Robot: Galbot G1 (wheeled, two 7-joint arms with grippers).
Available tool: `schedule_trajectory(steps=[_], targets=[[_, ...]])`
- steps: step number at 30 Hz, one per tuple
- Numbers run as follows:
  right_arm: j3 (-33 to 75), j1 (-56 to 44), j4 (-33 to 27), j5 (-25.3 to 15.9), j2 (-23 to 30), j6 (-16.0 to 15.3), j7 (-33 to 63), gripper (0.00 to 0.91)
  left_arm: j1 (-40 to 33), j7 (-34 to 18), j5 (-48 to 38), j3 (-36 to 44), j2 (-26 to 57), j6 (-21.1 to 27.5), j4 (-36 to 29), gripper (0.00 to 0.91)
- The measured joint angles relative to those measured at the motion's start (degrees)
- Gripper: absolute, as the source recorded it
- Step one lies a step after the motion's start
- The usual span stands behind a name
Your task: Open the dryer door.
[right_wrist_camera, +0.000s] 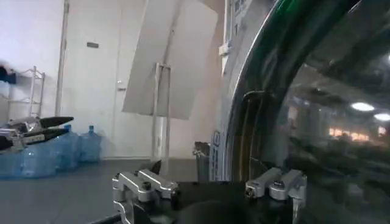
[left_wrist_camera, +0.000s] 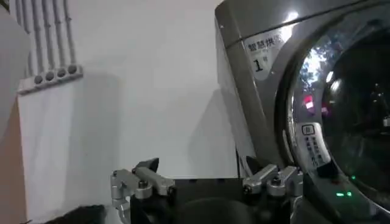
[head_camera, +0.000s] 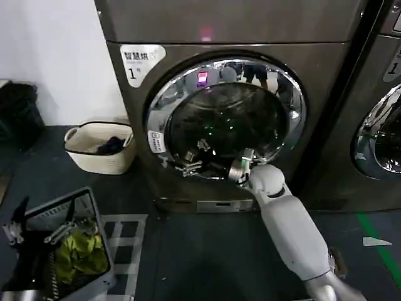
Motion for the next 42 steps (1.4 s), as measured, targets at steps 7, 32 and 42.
schedule_trajectory(steps=[7,32,42], targets=[[-0.9,0.6,-1.5,-0.1,0.6,0.0,-0.3,0.907,-0.1,0.0,0.0,0.1,-0.1,-0.1,0.0,0.907],[-4.0,4.3,-6.4,0.0,2.1,-0.3,-2.5,0.907,-1.3,0.3,0.4,0.5,0.1,-0.1,-0.2,0.907],[-5.4,5.3,-6.7,0.4,1.9,-1.1,-4.4,0.907,-4.7,0.9,1.5,1.2,2.2,1.4,1.1,0.907]])
